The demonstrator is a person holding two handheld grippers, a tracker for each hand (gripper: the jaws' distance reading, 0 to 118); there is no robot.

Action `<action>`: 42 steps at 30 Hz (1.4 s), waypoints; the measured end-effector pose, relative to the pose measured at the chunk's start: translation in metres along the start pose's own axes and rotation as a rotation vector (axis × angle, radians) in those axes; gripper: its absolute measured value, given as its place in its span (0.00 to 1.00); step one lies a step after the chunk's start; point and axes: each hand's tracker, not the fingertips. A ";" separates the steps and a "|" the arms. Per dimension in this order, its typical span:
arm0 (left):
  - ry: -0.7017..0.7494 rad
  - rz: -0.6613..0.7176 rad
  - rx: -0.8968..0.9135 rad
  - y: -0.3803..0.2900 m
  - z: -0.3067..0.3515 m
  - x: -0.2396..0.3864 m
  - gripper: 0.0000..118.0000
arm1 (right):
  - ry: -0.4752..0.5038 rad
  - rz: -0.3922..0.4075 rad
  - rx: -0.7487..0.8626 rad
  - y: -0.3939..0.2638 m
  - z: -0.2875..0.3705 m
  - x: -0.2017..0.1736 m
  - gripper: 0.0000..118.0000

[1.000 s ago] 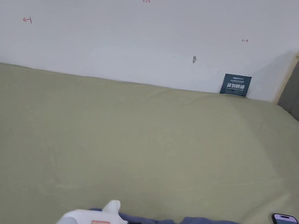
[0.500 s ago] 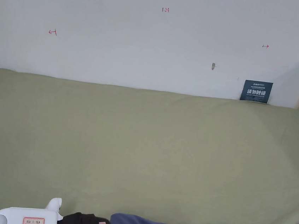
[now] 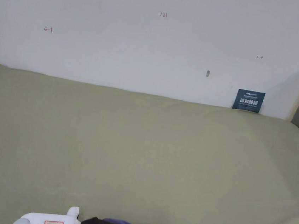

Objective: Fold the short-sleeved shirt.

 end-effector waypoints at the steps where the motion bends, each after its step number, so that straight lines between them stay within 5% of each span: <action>1: 0.102 -0.013 0.010 0.000 -0.002 -0.002 0.07 | -0.001 0.004 -0.002 0.000 -0.001 -0.001 0.00; 2: 0.184 -0.030 0.030 -0.002 -0.001 -0.008 0.07 | 0.000 0.006 -0.002 0.000 -0.001 -0.001 0.00; 4: 0.028 0.045 0.030 -0.003 0.003 -0.022 0.07 | 0.004 0.006 0.000 0.001 -0.001 -0.002 0.00; 10: 0.131 -0.080 0.054 -0.005 0.051 0.018 0.07 | -0.001 0.010 -0.006 -0.001 0.000 -0.002 0.00; 21: 0.499 -0.185 0.257 -0.004 0.229 0.092 0.07 | 0.024 0.003 -0.017 -0.002 -0.007 -0.011 0.00; 28: 0.329 -0.264 0.174 -0.016 0.141 0.146 0.07 | 0.025 0.076 -0.021 -0.003 -0.008 -0.029 0.00; 37: 0.369 -0.258 -0.031 0.007 -0.021 0.139 0.08 | 0.036 0.071 -0.060 -0.004 -0.010 -0.025 0.00; 38: 0.363 -0.275 -0.069 0.008 -0.033 0.137 0.12 | 0.037 0.064 -0.063 -0.004 -0.011 -0.025 0.00; 39: 0.369 -0.278 -0.095 0.006 -0.045 0.135 0.28 | 0.038 0.063 -0.063 -0.004 -0.010 -0.026 0.00; 40: 0.388 -0.262 -0.105 0.004 -0.051 0.132 0.65 | 0.039 0.064 -0.062 -0.004 -0.010 -0.026 0.00; 41: 0.390 -0.263 -0.096 0.002 -0.055 0.130 0.84 | 0.039 0.067 -0.059 -0.005 -0.009 -0.025 0.00; 42: 0.390 -0.264 -0.093 -0.002 -0.056 0.128 0.87 | 0.040 0.069 -0.055 -0.005 -0.008 -0.025 0.00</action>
